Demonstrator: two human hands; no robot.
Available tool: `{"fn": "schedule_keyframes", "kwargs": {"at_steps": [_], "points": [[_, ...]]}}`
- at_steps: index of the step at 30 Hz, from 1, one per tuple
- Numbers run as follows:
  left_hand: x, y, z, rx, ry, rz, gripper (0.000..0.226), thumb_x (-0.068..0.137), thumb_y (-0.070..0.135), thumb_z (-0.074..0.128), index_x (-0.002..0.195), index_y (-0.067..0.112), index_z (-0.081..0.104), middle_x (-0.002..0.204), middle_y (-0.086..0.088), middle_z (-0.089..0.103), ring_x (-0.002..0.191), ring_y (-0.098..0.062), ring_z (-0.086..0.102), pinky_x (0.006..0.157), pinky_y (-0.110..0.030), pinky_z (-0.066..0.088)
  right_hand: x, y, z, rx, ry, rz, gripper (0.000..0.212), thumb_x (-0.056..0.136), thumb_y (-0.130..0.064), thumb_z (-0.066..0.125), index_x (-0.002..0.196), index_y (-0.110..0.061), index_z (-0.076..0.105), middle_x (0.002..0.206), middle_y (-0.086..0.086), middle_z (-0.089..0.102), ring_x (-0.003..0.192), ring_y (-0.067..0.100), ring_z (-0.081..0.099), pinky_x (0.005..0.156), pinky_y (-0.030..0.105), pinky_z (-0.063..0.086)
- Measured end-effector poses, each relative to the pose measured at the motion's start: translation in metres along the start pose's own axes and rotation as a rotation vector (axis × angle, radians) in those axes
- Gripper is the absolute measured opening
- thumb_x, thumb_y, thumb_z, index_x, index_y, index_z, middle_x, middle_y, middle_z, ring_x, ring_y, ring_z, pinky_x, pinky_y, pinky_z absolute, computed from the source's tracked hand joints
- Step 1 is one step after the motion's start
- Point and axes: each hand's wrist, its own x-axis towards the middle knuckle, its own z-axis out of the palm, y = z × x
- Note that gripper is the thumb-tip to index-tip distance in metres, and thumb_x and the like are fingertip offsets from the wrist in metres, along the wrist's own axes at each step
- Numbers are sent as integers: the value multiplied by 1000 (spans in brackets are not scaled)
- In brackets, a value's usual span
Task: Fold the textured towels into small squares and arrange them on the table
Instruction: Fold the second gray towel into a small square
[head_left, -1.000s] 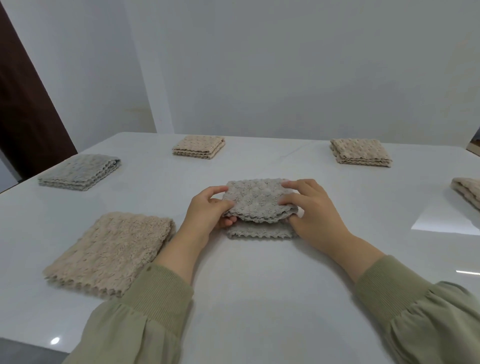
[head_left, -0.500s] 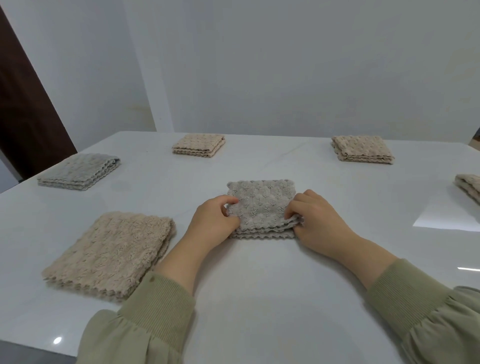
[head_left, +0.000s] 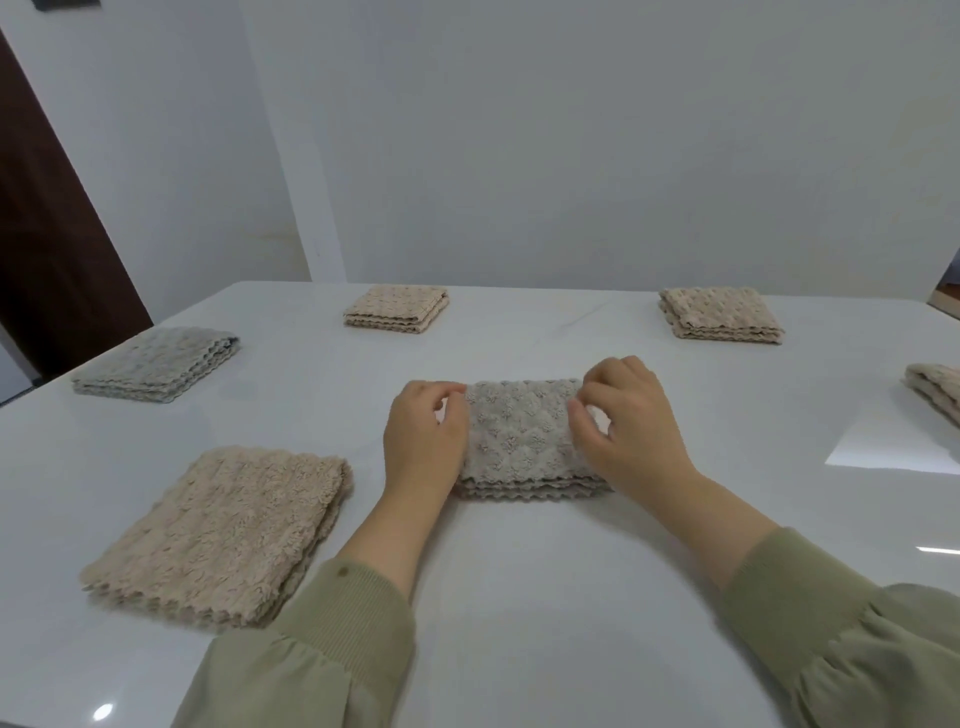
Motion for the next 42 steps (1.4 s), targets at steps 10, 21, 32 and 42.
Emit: {"fn": "schedule_keyframes", "kwargs": {"at_steps": [10,21,32,42], "points": [[26,-16,11,-89,-100,-196,31,95,20,42,121,22,59,109,7,63,102,-14,57,87,-29,45,28,-12,58,-235,-501,158,52,97,-46,30,139,-15,39,146,2,39,139,20,24,114,46,14],[52,-15,27,-11,-186,-241,14,87,21,48,74,23,54,79,2,50,75,-16,43,72,-32,41,22,-13,58,-230,-488,151,51,96,-48,31,134,-16,45,139,0,45,138,21,26,115,45,11],[51,-10,33,-122,-143,-308,26,87,26,57,76,6,70,74,-3,63,71,-19,56,68,-29,44,20,-17,58,-246,-493,120,49,95,-45,34,133,-17,46,142,1,43,139,20,24,116,44,8],[47,-15,33,112,-47,-213,27,86,15,57,110,23,66,107,1,67,97,-16,61,85,-29,45,17,-14,59,-291,-552,206,55,93,-53,30,137,-22,40,140,-3,44,137,20,25,114,54,2]]}}
